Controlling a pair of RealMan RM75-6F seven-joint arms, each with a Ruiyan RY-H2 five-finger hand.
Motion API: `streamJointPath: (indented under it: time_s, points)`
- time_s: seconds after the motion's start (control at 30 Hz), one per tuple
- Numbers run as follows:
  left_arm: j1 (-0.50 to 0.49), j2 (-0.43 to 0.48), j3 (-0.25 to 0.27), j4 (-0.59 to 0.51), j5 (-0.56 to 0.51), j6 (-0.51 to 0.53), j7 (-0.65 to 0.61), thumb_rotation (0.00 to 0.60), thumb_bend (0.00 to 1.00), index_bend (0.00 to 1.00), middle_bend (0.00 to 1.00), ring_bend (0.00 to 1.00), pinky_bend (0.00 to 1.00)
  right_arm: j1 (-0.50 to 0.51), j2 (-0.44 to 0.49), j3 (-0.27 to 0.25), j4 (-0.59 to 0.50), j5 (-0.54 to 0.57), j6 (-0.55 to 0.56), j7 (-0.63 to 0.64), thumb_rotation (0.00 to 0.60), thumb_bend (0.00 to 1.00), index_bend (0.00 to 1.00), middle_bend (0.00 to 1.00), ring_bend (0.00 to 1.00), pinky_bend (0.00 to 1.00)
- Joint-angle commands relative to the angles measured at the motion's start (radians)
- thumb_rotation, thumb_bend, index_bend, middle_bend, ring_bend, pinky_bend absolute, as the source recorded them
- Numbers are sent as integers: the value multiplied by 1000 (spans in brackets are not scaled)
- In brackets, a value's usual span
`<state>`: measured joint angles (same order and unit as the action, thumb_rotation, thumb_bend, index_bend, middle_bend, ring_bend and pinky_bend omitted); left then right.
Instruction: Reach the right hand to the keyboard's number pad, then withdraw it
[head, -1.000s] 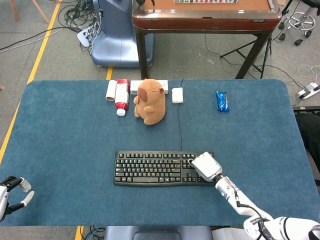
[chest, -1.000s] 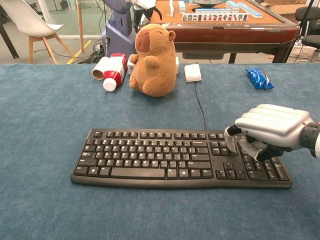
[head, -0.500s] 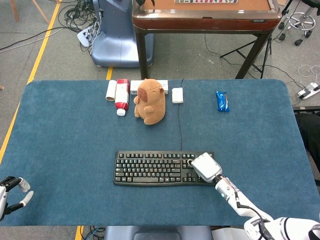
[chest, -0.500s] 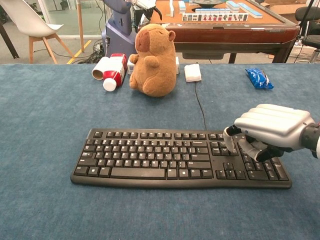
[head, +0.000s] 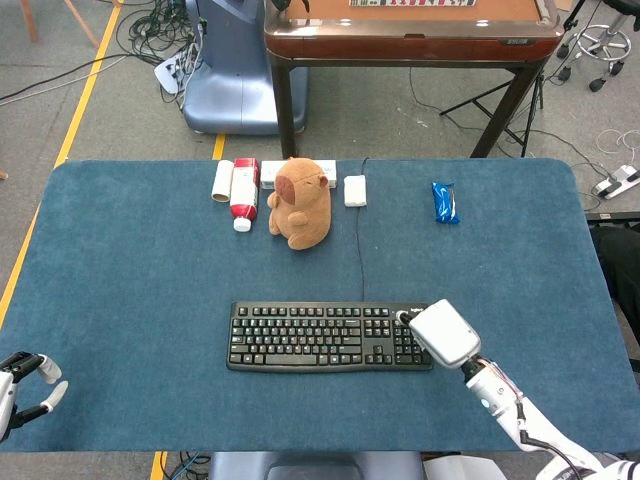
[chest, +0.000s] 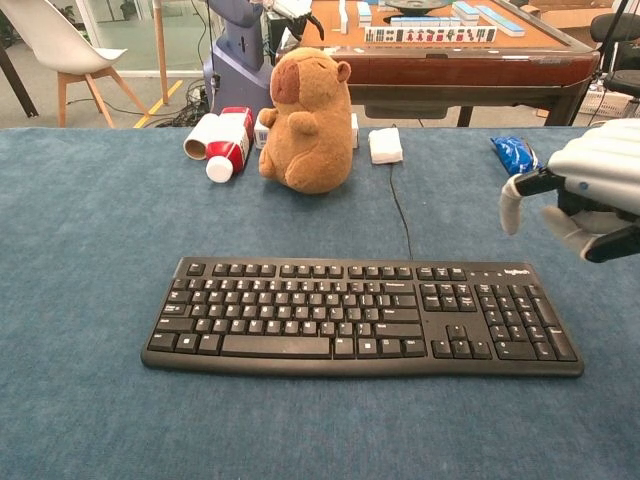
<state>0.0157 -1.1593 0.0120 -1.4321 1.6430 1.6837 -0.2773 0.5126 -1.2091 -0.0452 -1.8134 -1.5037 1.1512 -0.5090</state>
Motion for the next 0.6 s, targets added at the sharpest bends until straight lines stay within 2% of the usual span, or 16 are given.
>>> streamJointPath:
  time_s: [0.03,0.3,0.6]
  points:
    - [2,-2,-1,0,4,8,2,600,224,599,627,468,792,-41,38,-27,-3,-66,56,55,600,978,415,688,654,994]
    - [9,0,1,-13,30,41,9,600,224,598,627,460,790,-152,89,-77,47,-193,228,183,600,976,415,553,520,879]
    - [16,-2,4,-26,52,65,37,600,224,577,622,459,787,-285,100,-115,152,-304,435,322,600,971,415,514,478,803]
